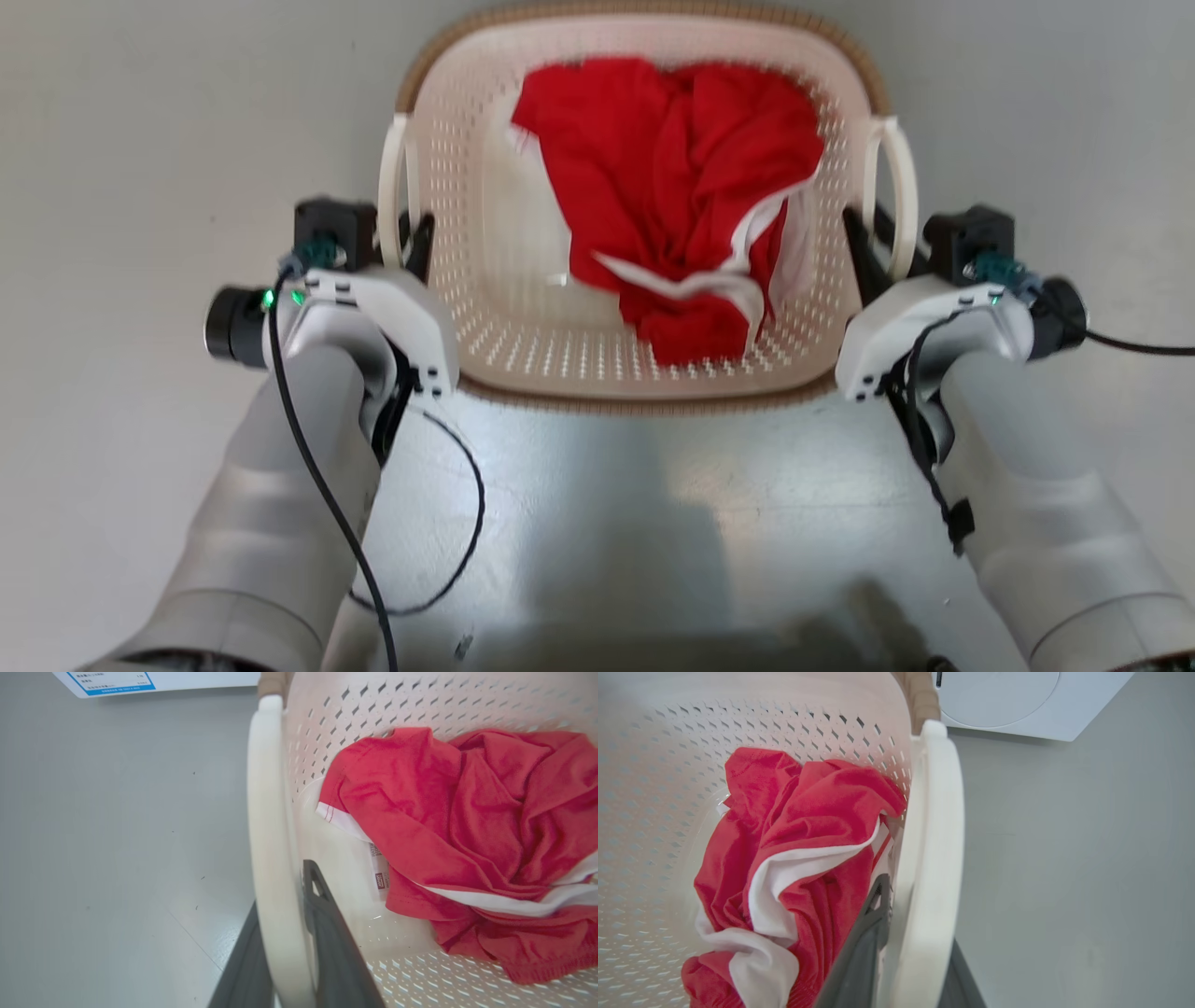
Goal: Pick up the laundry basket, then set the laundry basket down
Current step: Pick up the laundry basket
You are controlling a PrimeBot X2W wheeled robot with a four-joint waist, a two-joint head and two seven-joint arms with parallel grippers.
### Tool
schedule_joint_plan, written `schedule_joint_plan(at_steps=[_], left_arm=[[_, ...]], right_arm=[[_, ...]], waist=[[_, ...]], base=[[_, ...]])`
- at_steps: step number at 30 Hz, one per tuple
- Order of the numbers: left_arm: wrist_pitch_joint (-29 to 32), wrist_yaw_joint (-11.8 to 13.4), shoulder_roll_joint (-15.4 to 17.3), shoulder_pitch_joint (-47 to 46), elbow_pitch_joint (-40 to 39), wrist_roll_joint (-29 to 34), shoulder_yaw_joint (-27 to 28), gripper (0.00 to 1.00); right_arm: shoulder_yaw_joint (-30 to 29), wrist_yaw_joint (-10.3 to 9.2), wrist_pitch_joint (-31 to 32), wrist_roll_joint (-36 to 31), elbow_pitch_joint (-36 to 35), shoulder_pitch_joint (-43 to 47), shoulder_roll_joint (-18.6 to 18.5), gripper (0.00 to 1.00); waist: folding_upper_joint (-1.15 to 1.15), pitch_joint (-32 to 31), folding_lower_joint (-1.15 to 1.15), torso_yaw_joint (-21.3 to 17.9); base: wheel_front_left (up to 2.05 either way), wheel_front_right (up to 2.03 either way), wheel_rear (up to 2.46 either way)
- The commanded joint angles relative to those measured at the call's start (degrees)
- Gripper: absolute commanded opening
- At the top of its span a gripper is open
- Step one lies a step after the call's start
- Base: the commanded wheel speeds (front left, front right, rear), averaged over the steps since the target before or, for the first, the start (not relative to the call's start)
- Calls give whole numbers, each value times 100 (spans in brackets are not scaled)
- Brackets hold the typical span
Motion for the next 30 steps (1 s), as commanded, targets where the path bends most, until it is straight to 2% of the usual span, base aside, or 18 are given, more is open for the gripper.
schedule_joint_plan(at_steps=[1, 13, 23, 30], left_arm=[[-47, 7, 165, 159, -92, 32, 41, 0], [-47, 20, 139, 967, 294, -14, -65, 0], [-47, -5, 96, 1608, 558, -47, -302, 0], [2, -33, 81, 2098, 671, -208, -475, 0]], right_arm=[[217, 94, 34, 0, -5, 356, 113, 0], [742, 94, 397, 678, 381, 906, 113, 0], [1151, 94, 775, 953, 296, 1490, 113, 0], [1201, 94, 1005, 908, 234, 2022, 113, 0]], waist=[[0, -157, 0, -60], [0, -1421, 0, -203], [0, -2531, 0, -315], [0, -3259, 0, -347]], base=[[0, 0, 0], [0, 0, 0], [0, 0, 0], [0, 0, 0]])
